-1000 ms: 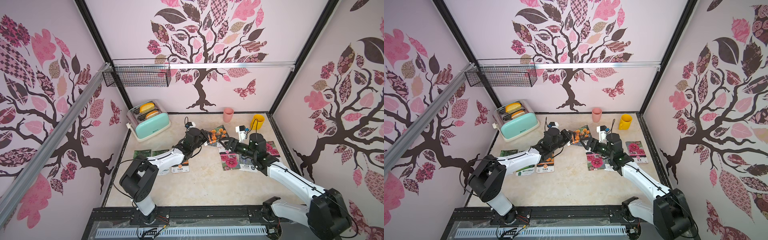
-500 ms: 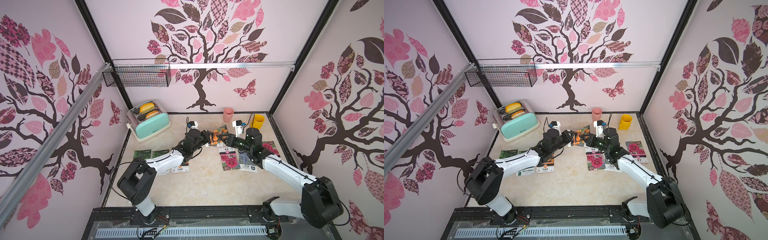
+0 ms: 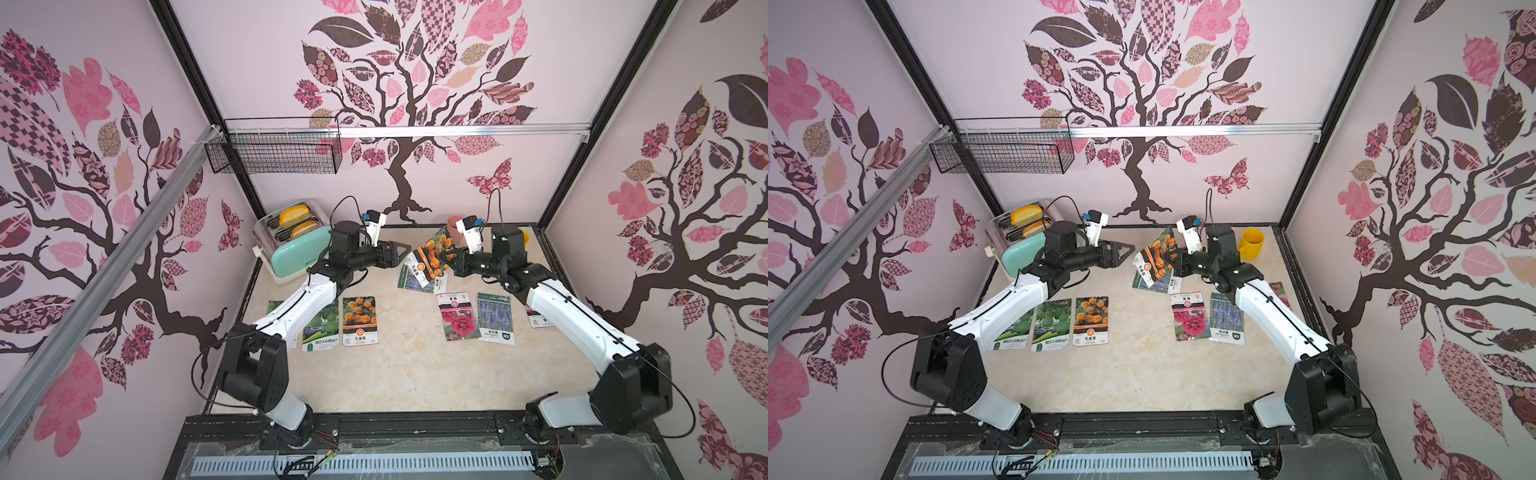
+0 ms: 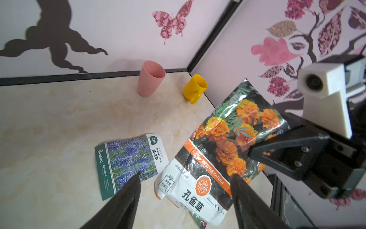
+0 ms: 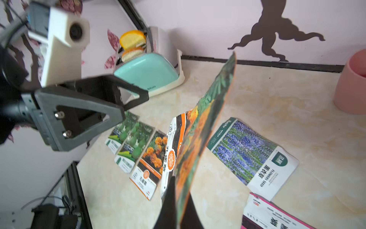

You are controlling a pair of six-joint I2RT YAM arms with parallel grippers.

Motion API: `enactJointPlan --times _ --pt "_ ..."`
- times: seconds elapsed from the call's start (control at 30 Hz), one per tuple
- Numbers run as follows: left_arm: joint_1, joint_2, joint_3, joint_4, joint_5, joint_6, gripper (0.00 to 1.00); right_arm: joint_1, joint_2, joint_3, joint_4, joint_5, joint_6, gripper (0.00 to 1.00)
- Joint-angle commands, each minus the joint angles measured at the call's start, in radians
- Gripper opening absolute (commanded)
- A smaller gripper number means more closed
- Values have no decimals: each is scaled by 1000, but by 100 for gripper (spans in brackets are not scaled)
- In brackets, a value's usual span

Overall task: Arrange the seed packets in a row
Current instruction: Pick up the seed packet from the center of the board.

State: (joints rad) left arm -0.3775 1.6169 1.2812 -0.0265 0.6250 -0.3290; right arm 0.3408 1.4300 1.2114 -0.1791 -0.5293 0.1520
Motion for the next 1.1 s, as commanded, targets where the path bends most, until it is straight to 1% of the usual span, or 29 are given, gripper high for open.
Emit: enactJointPlan --times 0.0,0.07,0.13,0.33,0.43,0.47,0.53,0.57,0.6,0.63,0.67,0.7,0.8,0.93,1.0,1.07 --pt "-3 88 80 -132 269 277 74 0 39 99 -228 -53 -225 0" --pt "-3 120 108 -149 338 329 75 0 61 136 -268 -85 -269 0" --pt "-4 140 116 -152 382 355 75 -4 66 152 -270 -116 -285 0" --pt "-21 190 86 -105 410 366 75 -6 108 160 -242 -183 -256 0" --pt "-44 223 89 -92 423 358 72 -6 121 161 -245 -184 -255 0" --pt "-54 232 90 -89 422 358 69 -6 121 161 -248 -183 -260 0" --pt "-65 247 92 -89 422 358 59 -7 120 162 -254 -171 -265 0" --pt "-70 252 91 -84 414 345 47 -7 121 163 -258 -169 -269 0" --pt "-70 257 89 -76 400 325 30 -8 122 162 -256 -164 -269 0" --pt "-70 261 88 -64 390 305 16 -10 124 160 -254 -164 -267 0" --pt "-70 262 77 -40 376 277 4 -11 126 162 -252 -168 -265 0" --pt "-70 259 64 -24 362 260 0 -13 127 158 -248 -170 -265 0" --pt "-60 233 9 38 324 215 0 -13 126 156 -246 -182 -266 0" --pt "-34 210 -14 92 344 168 0 -15 116 146 -243 -177 -269 0" --pt "-27 194 -16 109 344 146 0 -16 113 139 -241 -163 -272 0" --pt "-19 165 -40 153 316 112 0 -16 114 132 -239 -125 -268 0"
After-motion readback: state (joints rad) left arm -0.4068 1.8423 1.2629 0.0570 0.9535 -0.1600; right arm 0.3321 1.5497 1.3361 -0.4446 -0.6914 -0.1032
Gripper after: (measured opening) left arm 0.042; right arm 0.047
